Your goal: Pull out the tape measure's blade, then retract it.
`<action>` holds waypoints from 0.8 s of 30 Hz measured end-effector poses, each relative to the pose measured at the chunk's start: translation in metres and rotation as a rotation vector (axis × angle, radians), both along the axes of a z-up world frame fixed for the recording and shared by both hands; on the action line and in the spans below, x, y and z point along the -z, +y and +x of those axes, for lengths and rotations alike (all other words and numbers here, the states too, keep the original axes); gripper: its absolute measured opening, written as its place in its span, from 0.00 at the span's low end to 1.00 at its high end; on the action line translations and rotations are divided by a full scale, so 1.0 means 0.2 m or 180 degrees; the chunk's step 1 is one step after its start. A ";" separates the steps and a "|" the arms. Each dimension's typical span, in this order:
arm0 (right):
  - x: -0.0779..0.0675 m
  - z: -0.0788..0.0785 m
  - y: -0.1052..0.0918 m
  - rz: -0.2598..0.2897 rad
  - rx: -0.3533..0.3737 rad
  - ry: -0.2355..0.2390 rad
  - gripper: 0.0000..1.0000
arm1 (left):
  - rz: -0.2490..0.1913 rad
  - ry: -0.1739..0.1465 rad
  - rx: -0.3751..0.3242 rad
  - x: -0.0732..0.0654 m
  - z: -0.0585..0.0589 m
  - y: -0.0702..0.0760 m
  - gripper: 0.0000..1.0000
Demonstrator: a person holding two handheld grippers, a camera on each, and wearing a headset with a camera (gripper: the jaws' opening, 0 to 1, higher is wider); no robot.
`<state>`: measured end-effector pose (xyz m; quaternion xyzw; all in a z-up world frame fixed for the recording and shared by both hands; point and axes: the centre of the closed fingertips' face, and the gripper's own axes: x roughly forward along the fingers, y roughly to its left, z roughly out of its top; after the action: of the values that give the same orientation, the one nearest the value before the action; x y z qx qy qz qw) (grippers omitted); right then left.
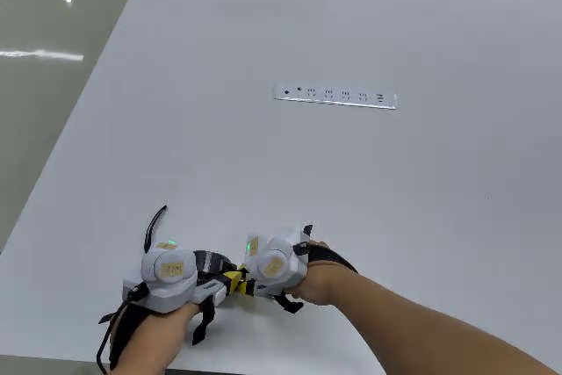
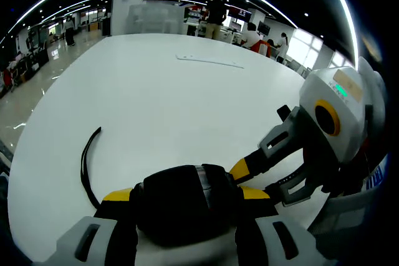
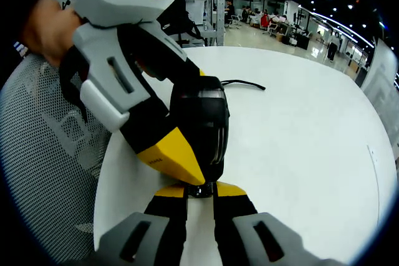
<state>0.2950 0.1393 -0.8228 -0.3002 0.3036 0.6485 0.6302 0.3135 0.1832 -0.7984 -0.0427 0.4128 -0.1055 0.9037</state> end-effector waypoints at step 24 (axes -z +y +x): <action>-0.16 0.05 -0.24 0.0144 0.0675 0.0081 0.31 | -0.0394 -0.0412 0.0402 -0.22 0.09 0.06 1.00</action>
<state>0.3042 0.0915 -0.7915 -0.2438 0.3269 0.5886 0.6980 0.3312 0.1944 -0.7545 -0.0655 0.3482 -0.1901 0.9156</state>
